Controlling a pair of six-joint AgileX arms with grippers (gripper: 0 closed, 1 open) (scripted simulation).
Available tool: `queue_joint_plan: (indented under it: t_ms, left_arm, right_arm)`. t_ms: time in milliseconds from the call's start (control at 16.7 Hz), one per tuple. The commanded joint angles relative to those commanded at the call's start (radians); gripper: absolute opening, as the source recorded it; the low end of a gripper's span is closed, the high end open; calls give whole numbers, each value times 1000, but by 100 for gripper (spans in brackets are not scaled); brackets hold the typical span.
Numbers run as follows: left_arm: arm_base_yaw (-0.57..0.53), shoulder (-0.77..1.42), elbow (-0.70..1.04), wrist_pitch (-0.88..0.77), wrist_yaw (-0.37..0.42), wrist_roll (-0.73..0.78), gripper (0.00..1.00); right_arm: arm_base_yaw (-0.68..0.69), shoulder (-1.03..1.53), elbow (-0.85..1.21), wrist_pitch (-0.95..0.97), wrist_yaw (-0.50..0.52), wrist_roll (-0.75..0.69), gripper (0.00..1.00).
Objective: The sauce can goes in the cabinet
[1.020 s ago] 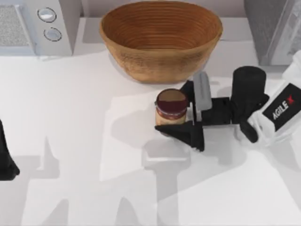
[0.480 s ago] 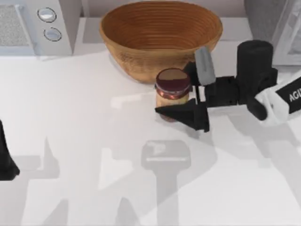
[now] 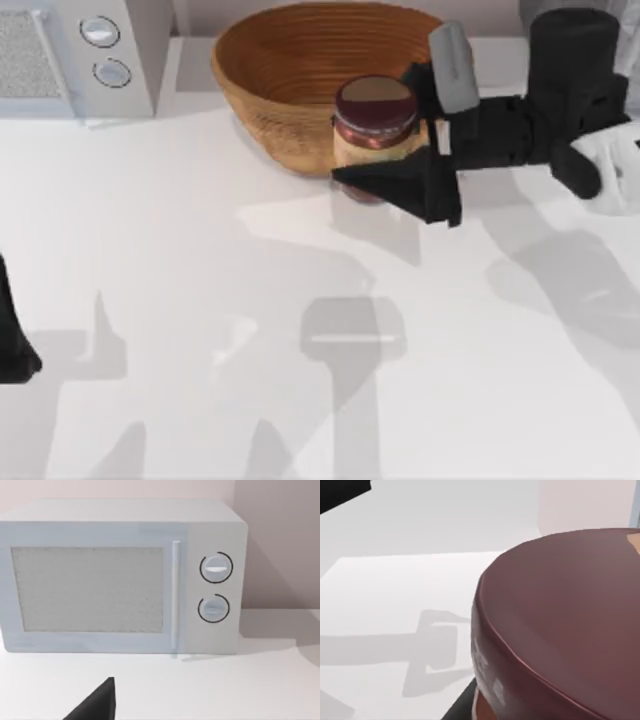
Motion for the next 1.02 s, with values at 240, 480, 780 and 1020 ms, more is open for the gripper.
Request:
queue_joint_plan:
  t_ms: [240,480,780,1020]
  left_arm:
    - [0,0,0,0,0,0,100]
    - [0,0,0,0,0,0,100]
    - [0,0,0,0,0,0,100]
    - [0,0,0,0,0,0,100]
  right_arm:
    - [-3,4,-20,-20,3,15,0]
    - [-32,-107,-133,-99,102,54,0]
    - [-93,-439,-341,-201,306,94,0]
    - [-149,-760,-489,-277,475,121,0]
